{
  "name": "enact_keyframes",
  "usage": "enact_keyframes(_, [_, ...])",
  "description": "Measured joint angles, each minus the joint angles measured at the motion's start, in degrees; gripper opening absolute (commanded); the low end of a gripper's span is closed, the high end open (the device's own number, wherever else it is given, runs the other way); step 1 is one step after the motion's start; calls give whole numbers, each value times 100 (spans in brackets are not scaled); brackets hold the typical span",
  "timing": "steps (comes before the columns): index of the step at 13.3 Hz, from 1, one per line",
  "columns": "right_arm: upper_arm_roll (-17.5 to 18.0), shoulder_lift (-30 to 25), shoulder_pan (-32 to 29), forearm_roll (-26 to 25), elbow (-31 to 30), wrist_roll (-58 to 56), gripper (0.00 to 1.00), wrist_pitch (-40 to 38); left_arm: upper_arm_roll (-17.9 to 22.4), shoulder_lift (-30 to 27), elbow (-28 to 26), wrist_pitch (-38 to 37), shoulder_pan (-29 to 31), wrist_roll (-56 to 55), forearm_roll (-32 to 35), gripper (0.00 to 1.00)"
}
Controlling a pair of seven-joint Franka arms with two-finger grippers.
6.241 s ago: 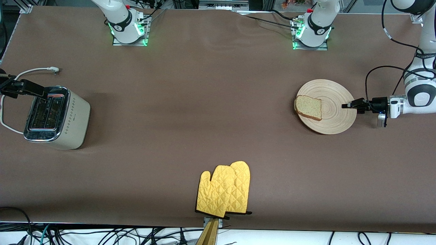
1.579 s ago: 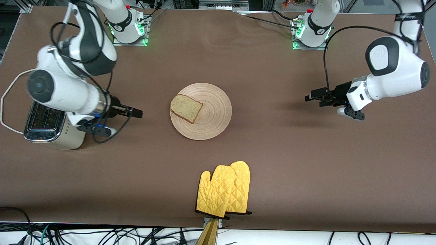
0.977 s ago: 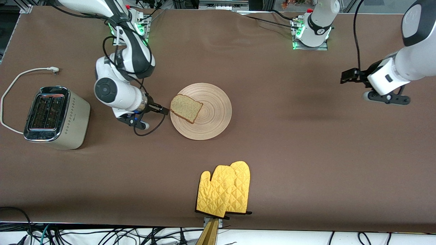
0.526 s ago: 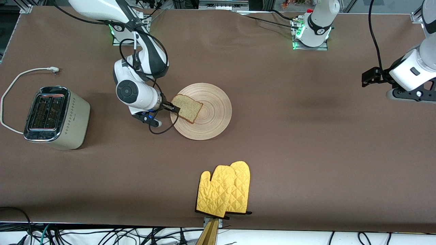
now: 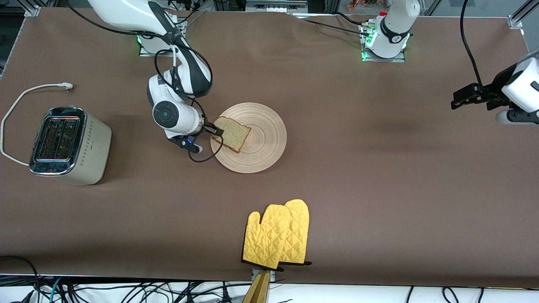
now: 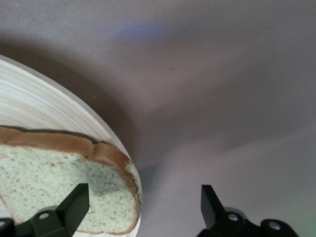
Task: Move plate and put bread in toaster
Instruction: 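Grasp the bread slice edge with the right gripper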
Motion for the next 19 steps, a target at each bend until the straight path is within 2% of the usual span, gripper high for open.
enact_keyframes(2, [26, 0, 1, 0, -21, 0, 99, 0, -6, 5, 7, 0, -19, -276, 0, 100])
enact_keyframes(4, [47, -1, 9, 0, -28, 2, 71, 0, -3, 23, 7, 0, -21, -355, 0, 100])
enact_keyframes(6, [54, -1, 14, 0, -32, 2, 49, 1, 0, 46, 7, 0, -21, -394, 0, 100])
enact_keyframes(8, [62, -7, 25, 8, -32, 3, 32, 18, 0, 53, 8, 0, -21, -401, 0, 100])
enact_keyframes(10, [70, -16, 77, 9, -32, 4, 23, 25, 1, 53, 9, 0, -21, -403, 0, 100])
enact_keyframes(12, [73, -18, 139, 8, -32, 7, 4, 26, 1, 54, 9, 0, -21, -405, 0, 100])
enact_keyframes(13, [73, -18, 162, 9, -33, 7, 0, 26, 1, 54, 9, 0, -20, -405, 0, 100])
enact_keyframes(19, [73, -23, 192, 8, 19, 7, 0, 37, 19, 76, 9, -8, -10, -407, 0, 100])
